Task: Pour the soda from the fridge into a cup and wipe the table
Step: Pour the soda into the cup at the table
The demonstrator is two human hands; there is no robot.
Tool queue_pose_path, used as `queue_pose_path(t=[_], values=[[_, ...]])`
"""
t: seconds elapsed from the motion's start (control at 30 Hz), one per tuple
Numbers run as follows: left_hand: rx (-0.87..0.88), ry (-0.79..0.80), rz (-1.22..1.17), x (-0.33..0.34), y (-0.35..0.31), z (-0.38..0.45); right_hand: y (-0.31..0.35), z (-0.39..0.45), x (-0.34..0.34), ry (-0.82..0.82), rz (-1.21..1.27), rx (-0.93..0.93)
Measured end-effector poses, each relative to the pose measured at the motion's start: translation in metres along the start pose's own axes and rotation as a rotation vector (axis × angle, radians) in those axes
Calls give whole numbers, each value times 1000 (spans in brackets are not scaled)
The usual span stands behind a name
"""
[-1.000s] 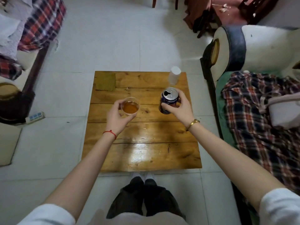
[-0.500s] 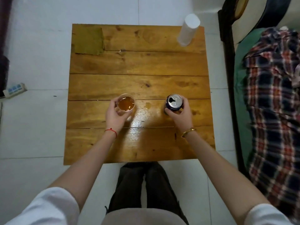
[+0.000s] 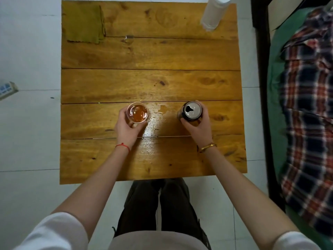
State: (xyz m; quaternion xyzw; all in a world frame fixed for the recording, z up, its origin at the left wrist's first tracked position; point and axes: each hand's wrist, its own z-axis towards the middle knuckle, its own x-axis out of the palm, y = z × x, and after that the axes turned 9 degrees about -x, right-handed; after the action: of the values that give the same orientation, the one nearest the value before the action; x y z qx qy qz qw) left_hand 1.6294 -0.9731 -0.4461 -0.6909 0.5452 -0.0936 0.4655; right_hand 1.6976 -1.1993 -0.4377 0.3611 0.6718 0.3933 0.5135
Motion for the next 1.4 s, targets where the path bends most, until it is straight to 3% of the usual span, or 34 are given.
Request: queue_pose_path(t=[0.27,0.43,0.6,0.83,1.13,1.4], values=[[-61,-18,-7,-2,2,-9,-1,-3,-5,32,-10,43],[-293,-166,-28,15,16,-31,0,-8,-13,36,-51,15],[-413,154,-59,49,16,-41,-2,-8,-17,27,-106,-30],[-568,323,-251,93,-10,-34,-5,-8,-21,38,-95,-36],[-681,381,-352,95,-55,-54,25,-27,-31,27,-61,5],[-693,432,-486,49,-89,-86,95,-44,-54,64,51,-2]])
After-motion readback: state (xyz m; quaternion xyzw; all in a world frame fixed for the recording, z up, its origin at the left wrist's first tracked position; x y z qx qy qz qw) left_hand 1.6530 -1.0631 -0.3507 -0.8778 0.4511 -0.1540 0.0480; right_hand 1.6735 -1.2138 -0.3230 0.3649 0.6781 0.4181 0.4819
